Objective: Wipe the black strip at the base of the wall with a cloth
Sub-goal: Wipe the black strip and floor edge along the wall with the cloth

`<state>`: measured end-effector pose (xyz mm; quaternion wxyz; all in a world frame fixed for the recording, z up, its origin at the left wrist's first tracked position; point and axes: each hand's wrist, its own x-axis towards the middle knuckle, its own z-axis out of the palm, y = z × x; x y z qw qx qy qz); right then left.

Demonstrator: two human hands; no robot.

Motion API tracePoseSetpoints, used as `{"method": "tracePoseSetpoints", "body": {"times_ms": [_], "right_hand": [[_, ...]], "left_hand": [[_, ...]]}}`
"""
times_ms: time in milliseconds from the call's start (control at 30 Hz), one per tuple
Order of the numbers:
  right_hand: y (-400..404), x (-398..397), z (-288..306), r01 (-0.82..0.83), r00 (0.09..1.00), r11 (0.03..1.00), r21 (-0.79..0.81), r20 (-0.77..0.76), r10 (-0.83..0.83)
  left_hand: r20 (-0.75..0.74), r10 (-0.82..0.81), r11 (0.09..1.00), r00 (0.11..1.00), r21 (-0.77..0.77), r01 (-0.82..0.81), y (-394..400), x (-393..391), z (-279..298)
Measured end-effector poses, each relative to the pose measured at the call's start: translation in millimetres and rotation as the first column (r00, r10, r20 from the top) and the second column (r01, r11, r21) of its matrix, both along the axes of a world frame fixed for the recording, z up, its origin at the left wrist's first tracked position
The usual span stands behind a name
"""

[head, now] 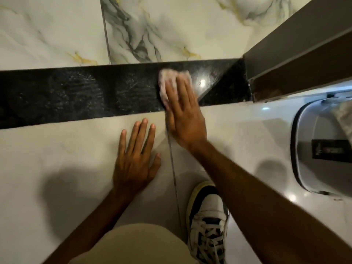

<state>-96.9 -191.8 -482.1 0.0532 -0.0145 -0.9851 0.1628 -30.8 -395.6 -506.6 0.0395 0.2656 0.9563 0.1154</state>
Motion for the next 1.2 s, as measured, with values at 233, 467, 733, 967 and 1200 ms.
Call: {"method": "tracePoseSetpoints", "body": {"times_ms": [233,467,733,967,1200], "right_hand": [[61.3,15.9,5.9,0.529,0.848,0.848,-0.012,0.023,-0.529],[-0.9,-29.6,1.2,-0.068,0.998,0.997,0.03,-0.016,0.069],[8.4,20.0,3.6,0.432,0.902,0.901,0.038,-0.018,-0.432],[-73.6,-45.7,-1.1,-0.121,0.993,0.993,0.011,0.0,0.121],[-19.6,32.3,0.8,0.036,0.998,0.998,0.059,0.041,-0.038]], "left_hand": [[-0.001,0.012,1.0,1.0,0.012,-0.012,0.3,1.2,-5.2],[-0.012,0.023,1.0,1.0,0.012,-0.023,-3.2,1.2,-7.8],[0.008,0.099,0.995,0.995,0.008,-0.099,-21.1,10.8,0.5],[-0.019,0.12,0.993,0.993,-0.015,-0.12,-21.7,8.2,1.1],[0.008,0.16,0.985,0.987,-0.063,-0.159,-85.8,21.9,5.6]]}}
